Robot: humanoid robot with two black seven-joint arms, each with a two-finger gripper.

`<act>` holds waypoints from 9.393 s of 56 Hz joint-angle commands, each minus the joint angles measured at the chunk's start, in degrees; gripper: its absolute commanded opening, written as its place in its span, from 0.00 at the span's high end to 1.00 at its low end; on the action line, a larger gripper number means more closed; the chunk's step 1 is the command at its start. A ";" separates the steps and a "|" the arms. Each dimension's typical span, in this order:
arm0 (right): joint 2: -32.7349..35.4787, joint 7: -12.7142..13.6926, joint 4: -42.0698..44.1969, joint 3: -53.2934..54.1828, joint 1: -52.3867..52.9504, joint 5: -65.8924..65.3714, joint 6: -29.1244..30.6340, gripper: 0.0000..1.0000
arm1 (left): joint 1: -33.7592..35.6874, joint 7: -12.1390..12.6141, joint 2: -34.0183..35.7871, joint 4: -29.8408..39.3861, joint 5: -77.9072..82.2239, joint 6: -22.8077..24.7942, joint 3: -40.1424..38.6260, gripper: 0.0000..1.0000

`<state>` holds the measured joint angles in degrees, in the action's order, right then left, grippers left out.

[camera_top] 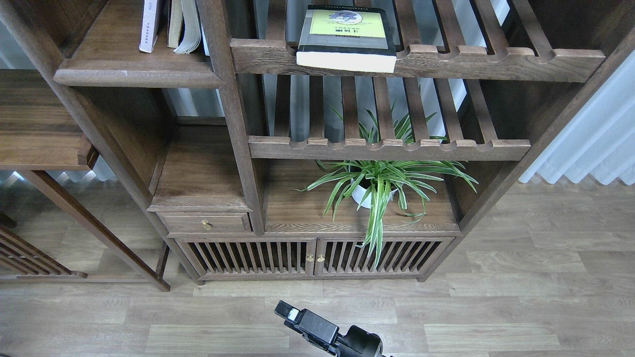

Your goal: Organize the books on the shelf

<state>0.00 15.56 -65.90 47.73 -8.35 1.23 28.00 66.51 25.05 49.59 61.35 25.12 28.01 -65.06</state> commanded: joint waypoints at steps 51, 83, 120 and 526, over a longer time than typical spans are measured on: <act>0.00 -4.31 -0.55 4.48 9.75 1.93 0.00 0.00 | 13.20 -4.04 -19.80 -21.01 18.21 -0.01 -0.42 0.96; 0.00 -10.99 -2.83 5.53 24.70 8.08 0.00 0.00 | 12.68 -21.88 -26.92 -27.69 23.22 -0.01 3.80 0.95; 0.00 -14.24 -6.26 7.47 29.44 11.86 0.00 0.00 | 3.72 -35.76 -27.27 -28.22 23.13 -0.01 1.08 0.95; 0.00 -9.93 2.62 -0.35 11.25 3.95 0.00 0.00 | -66.87 -26.90 -12.25 17.75 -31.72 -0.01 3.29 1.00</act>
<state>0.00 5.64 -63.28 47.48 3.05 5.18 28.00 -0.59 -4.03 30.66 78.59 -7.27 28.00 -56.92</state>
